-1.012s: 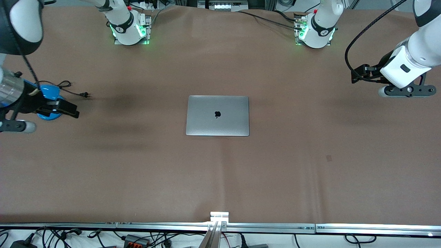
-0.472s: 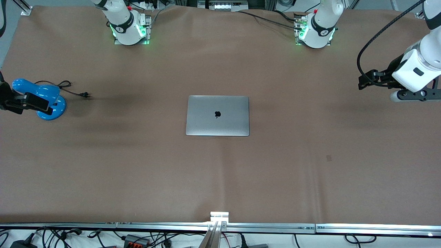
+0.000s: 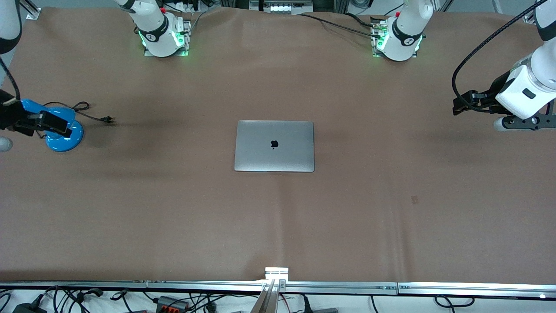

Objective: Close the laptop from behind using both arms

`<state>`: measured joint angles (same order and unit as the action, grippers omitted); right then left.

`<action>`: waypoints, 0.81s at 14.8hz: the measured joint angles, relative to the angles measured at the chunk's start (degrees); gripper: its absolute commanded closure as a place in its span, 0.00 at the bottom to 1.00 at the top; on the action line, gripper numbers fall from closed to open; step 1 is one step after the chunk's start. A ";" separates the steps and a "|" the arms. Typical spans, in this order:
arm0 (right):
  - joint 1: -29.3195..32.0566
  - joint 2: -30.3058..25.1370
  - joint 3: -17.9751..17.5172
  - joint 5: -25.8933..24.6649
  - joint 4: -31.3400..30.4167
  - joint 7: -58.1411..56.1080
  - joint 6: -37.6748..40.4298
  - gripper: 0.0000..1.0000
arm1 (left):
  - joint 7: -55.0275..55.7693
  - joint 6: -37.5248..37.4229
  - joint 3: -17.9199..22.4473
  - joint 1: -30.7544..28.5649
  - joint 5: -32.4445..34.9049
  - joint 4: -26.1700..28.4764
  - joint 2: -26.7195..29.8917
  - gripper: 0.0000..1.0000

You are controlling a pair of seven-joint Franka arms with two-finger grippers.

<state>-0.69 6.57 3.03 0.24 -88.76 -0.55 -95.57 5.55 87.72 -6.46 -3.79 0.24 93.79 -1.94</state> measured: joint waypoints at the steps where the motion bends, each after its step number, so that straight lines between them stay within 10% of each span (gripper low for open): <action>1: 0.00 -2.50 -0.07 -0.01 -3.49 0.00 -1.27 0.00 | 0.00 -0.06 0.00 0.00 0.00 0.00 0.00 0.00; 12: 0.00 -9.37 -0.38 -0.32 -10.45 -0.01 -2.12 0.00 | -0.02 -0.28 -0.02 0.04 0.00 -0.01 0.00 0.00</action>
<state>-0.69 -2.80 2.65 -0.08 -99.21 -0.56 -97.69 5.54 87.45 -6.49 -3.76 0.24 93.78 -1.94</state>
